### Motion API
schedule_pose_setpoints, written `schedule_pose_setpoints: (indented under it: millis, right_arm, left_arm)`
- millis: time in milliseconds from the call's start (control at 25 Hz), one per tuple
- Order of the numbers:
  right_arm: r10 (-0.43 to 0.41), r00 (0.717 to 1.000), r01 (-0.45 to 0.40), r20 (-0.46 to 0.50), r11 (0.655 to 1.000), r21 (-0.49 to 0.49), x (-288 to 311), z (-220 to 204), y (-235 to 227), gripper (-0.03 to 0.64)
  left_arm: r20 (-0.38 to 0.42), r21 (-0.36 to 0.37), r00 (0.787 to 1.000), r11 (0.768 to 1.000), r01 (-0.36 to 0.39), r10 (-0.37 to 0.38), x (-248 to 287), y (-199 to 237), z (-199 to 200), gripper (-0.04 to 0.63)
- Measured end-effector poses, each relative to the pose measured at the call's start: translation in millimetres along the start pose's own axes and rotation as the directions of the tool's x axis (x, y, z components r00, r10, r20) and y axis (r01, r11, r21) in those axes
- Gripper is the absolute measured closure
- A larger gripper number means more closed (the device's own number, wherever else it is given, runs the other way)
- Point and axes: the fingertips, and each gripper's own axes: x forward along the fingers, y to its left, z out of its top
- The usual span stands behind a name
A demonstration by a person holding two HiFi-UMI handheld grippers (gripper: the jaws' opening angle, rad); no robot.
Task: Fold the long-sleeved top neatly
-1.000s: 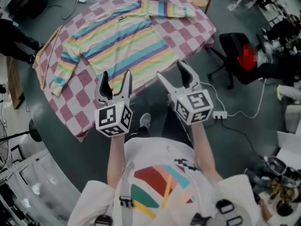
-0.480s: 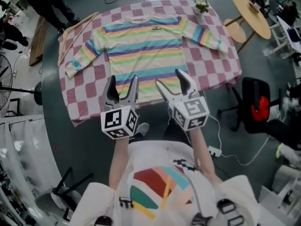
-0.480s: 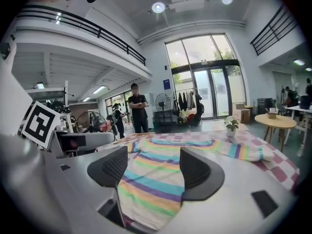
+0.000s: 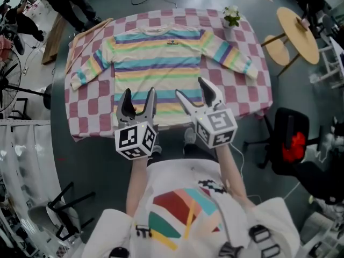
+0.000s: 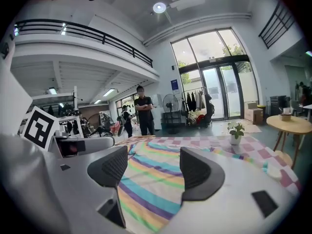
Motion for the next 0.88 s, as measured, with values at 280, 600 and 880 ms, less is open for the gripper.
schedule_pose_setpoints:
  millis: [280, 600, 880]
  right_arm:
    - [0.039, 0.999, -0.039, 0.003, 0.999, -0.012, -17.0, 5.2, -51.7, 0.281]
    - [-0.036, 0.999, 0.036, 0.008, 0.999, 0.028, -40.7, 7.9, -113.5, 0.281]
    - [-0.098, 0.995, 0.098, 0.004, 0.993, 0.069, -50.3, 5.4, -149.0, 0.281]
  left_arm:
    - [0.040, -0.022, 0.998, 0.998, -0.057, 0.058, 20.2, -44.3, 1.6, 0.281]
    - [0.035, -0.022, 0.998, 0.999, -0.043, 0.044, 41.2, -79.1, -0.8, 0.281]
    - [0.036, -0.007, 0.999, 1.000, 0.009, -0.009, 70.6, -107.0, 9.3, 0.281]
